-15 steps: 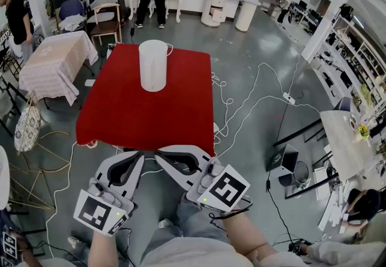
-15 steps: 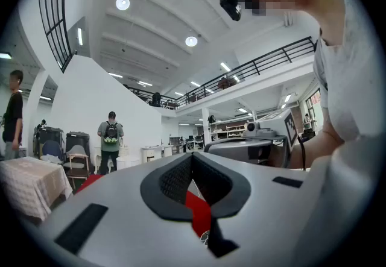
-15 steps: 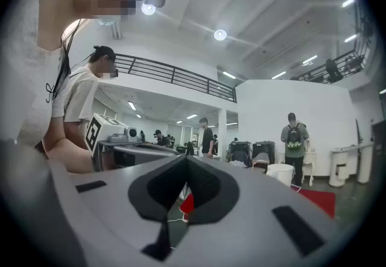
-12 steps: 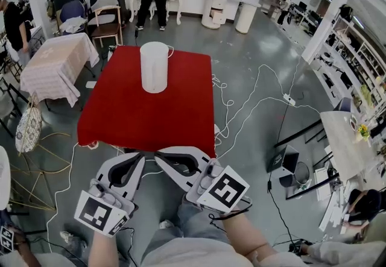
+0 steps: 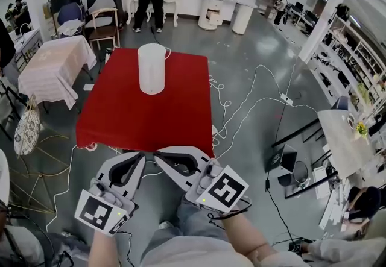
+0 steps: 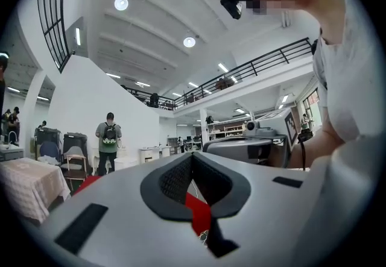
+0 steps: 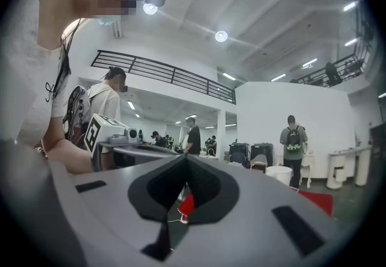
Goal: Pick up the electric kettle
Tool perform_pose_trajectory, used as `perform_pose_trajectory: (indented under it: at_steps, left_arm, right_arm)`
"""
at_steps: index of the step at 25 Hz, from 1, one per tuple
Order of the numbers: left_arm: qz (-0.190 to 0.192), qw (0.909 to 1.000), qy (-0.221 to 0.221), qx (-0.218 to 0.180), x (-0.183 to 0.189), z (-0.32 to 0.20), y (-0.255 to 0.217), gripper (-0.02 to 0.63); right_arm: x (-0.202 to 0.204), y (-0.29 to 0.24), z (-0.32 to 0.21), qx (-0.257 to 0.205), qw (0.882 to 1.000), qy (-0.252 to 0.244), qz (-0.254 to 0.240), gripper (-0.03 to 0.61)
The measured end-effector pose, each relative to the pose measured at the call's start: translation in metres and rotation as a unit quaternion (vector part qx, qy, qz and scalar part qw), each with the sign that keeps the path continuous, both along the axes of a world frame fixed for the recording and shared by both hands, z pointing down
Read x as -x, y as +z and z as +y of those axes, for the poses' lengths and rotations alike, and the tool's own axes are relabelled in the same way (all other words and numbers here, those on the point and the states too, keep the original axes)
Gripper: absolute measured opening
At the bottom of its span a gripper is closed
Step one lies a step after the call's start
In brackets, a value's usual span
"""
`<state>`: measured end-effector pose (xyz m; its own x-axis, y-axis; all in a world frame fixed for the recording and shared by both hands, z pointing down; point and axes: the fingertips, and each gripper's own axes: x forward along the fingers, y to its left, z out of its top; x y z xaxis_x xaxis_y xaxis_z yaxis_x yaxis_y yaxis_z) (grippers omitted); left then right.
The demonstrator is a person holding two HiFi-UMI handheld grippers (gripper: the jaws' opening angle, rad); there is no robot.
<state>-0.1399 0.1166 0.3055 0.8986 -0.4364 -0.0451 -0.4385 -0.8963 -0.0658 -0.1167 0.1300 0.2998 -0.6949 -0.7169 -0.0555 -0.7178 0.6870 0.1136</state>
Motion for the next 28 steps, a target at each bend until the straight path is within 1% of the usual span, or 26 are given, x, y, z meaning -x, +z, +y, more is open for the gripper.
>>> perform_pose_trajectory:
  at_steps: [3, 5, 9, 12, 16, 23, 28]
  left_arm:
    - [0.002, 1.0000, 0.004, 0.001, -0.004, -0.003, -0.001, 0.009]
    - [0.003, 1.0000, 0.004, 0.001, -0.005, -0.008, 0.000, 0.009]
    - [0.005, 0.9999, -0.011, 0.002, -0.007, -0.021, 0.006, 0.009]
    - [0.007, 0.9996, -0.025, 0.005, -0.009, -0.036, 0.008, 0.009]
    - [0.005, 0.9986, -0.052, -0.002, -0.023, -0.072, 0.002, 0.009]
    - [0.025, 0.9944, -0.102, -0.013, -0.075, -0.132, -0.013, 0.009]
    - [0.030, 0.9903, -0.134, -0.016, -0.105, -0.164, -0.015, 0.009]
  right_arm:
    - [-0.009, -0.003, -0.006, -0.003, 1.000, 0.015, -0.016, 0.006]
    - [-0.016, 0.000, -0.012, 0.001, 1.000, 0.026, -0.017, 0.006]
    - [-0.029, 0.014, -0.028, 0.018, 0.999, 0.032, -0.009, 0.006]
    - [-0.039, 0.019, -0.047, 0.016, 0.999, 0.031, -0.010, 0.006]
    - [-0.057, 0.016, -0.087, 0.013, 1.000, 0.014, -0.013, 0.008]
    - [-0.107, 0.010, -0.154, 0.011, 0.999, -0.030, -0.003, 0.008]
    - [-0.138, 0.015, -0.193, 0.020, 0.998, -0.063, 0.000, 0.008]
